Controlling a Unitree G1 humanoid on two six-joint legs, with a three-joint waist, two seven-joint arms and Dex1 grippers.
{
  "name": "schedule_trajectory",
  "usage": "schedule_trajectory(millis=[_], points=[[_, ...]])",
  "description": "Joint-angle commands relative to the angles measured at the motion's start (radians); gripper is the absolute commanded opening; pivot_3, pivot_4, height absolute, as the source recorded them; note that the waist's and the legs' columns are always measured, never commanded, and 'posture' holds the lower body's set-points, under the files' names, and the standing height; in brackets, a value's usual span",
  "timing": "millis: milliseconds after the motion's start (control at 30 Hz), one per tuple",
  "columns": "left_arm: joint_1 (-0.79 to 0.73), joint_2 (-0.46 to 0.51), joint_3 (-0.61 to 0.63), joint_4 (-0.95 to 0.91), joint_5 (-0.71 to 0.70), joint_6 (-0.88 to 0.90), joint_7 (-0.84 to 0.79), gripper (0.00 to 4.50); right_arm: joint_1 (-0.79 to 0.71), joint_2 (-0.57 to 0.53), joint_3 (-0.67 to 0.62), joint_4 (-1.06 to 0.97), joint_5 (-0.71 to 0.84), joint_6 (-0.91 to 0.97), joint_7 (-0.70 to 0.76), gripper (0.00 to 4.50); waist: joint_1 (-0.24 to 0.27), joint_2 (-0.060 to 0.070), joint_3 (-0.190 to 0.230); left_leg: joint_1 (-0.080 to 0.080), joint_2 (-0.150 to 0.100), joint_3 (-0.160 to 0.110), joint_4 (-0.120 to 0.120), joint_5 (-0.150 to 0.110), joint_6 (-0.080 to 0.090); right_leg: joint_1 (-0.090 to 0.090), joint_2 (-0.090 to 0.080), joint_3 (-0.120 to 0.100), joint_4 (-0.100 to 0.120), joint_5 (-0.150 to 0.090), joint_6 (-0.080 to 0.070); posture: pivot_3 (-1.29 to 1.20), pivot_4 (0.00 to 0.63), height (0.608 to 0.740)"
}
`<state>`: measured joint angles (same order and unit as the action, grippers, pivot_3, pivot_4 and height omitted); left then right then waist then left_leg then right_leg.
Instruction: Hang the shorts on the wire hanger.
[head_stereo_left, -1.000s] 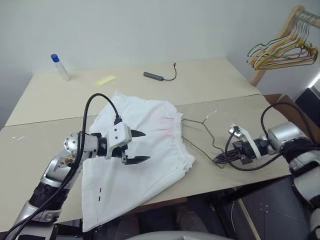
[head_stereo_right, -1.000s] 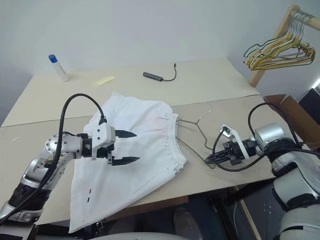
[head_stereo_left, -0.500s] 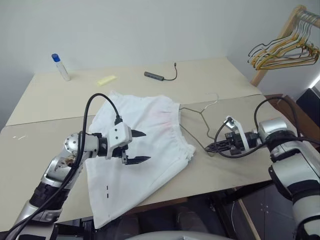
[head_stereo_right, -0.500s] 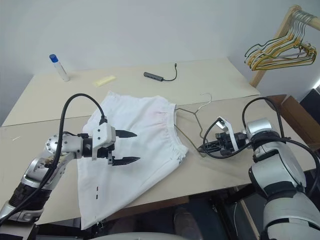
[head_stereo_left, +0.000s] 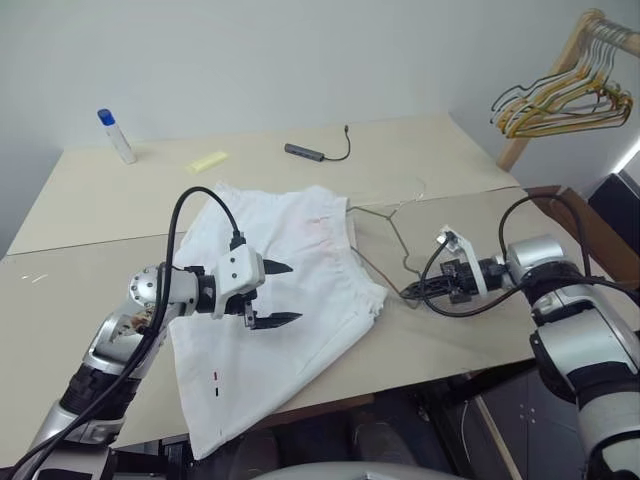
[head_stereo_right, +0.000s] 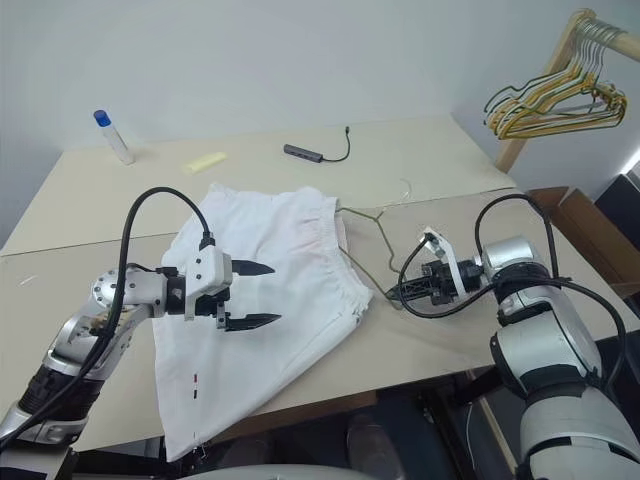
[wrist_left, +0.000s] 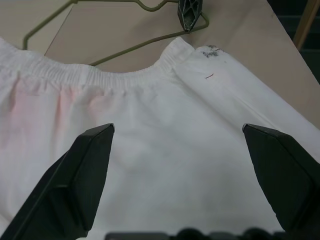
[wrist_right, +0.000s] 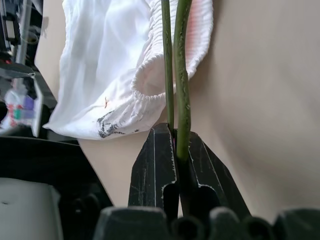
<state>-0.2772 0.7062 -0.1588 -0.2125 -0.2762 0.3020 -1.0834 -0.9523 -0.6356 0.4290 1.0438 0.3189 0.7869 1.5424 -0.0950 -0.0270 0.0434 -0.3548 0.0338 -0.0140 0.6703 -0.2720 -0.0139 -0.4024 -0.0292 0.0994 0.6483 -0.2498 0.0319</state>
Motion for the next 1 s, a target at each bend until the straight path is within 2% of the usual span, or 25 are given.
schedule_trajectory(millis=[33, 167, 300, 500, 600, 700, 1000], points=[[-0.007, 0.008, 0.022, -0.032, -0.003, -0.018, 0.003, 4.47, 0.028, -0.014, -0.080, -0.106, -0.025, -0.132, -0.022, 0.00, 0.000, 0.000, 0.000, 0.000, 0.000, 0.000, 0.000, 0.000, 0.000, 0.000, 0.000, 0.000, 0.000, 0.000, 0.000, 0.01, 0.000, 0.740], [-0.018, 0.004, 0.041, -0.021, -0.004, -0.035, 0.013, 4.47, 0.106, -0.032, -0.167, -0.282, -0.024, -0.214, -0.069, 0.00, 0.001, 0.000, 0.000, 0.000, 0.000, -0.001, 0.000, 0.000, 0.000, 0.000, 0.000, 0.000, 0.000, 0.000, 0.000, 0.00, 0.000, 0.740], [-0.078, -0.020, 0.138, -0.019, -0.110, -0.008, 0.020, 4.47, 0.204, -0.049, -0.220, -0.508, -0.042, -0.267, -0.155, 0.00, 0.003, 0.000, 0.000, -0.001, 0.000, -0.001, 0.000, 0.000, 0.000, 0.000, 0.000, 0.000, 0.000, 0.000, 0.000, -0.01, 0.000, 0.740], [-0.290, 0.032, 0.291, 0.142, -0.186, -0.024, -0.006, 4.47, 0.283, -0.059, -0.255, -0.775, -0.071, -0.261, -0.294, 0.00, -0.002, 0.000, 0.000, -0.001, 0.000, -0.001, 0.000, 0.000, 0.000, 0.000, 0.000, -0.001, 0.000, 0.000, 0.000, -0.02, 0.000, 0.740], [-0.405, 0.086, 0.277, 0.295, -0.124, -0.096, -0.058, 4.47, 0.303, -0.060, -0.250, -0.865, -0.093, -0.279, -0.337, 0.00, -0.002, 0.000, 0.000, -0.001, 0.000, -0.001, 0.000, 0.000, 0.000, 0.000, 0.000, -0.001, 0.000, 0.000, 0.000, -0.02, 0.000, 0.740], [-0.489, 0.145, 0.210, 0.462, -0.048, -0.236, -0.203, 4.47, 0.311, -0.074, -0.214, -0.963, -0.127, -0.271, -0.353, 0.00, -0.002, 0.000, 0.000, -0.001, -0.001, -0.001, 0.000, 0.000, 0.000, 0.000, 0.000, -0.001, -0.001, 0.000, 0.000, -0.03, 0.000, 0.740], [-0.660, 0.140, 0.127, 0.723, -0.015, -0.374, -0.490, 4.47, 0.300, -0.087, -0.174, -1.104, -0.130, -0.210, -0.340, 0.00, -0.002, 0.000, 0.000, -0.005, 0.000, -0.001, 0.003, 0.000, 0.000, -0.002, 0.000, -0.003, -0.001, 0.000, 0.000, -0.04, 0.000, 0.740]])
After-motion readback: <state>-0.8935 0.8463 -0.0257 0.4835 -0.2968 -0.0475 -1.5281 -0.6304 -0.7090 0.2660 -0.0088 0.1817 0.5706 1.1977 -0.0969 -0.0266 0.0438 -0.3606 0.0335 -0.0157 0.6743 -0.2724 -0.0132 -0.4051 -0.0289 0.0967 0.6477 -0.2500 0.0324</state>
